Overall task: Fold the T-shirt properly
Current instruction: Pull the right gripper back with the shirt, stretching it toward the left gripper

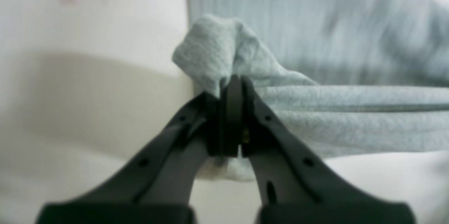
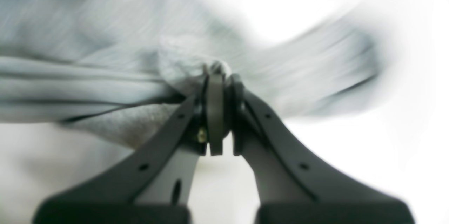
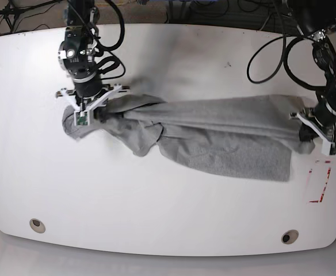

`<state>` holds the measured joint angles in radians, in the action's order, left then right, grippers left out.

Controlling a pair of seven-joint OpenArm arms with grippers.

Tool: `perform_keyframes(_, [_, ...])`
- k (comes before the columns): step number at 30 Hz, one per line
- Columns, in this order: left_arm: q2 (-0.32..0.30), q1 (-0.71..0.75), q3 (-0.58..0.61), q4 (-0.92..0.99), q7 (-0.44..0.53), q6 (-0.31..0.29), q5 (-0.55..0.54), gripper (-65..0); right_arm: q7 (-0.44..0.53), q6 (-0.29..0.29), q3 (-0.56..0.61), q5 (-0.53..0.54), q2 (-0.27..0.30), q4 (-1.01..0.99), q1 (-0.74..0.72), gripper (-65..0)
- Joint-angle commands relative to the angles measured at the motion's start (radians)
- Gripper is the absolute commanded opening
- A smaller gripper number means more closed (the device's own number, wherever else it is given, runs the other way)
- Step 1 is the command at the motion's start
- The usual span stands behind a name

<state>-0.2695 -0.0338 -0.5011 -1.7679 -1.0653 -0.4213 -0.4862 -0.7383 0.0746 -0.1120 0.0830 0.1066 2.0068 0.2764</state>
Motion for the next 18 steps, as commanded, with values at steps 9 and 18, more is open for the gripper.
perform_keyframes(9, [-0.020,-0.259,-0.006,-0.020,0.024,0.081,-0.003,-65.0,0.016,-0.002,-0.005,-0.004,0.164,0.001,-0.125,-65.0])
perform_keyframes(18, [-0.018,-0.410,0.005,-0.016,0.024,0.088,-0.001,-65.0,0.018,0.100,-0.005,-0.004,0.252,-0.057,-0.276,-65.0])
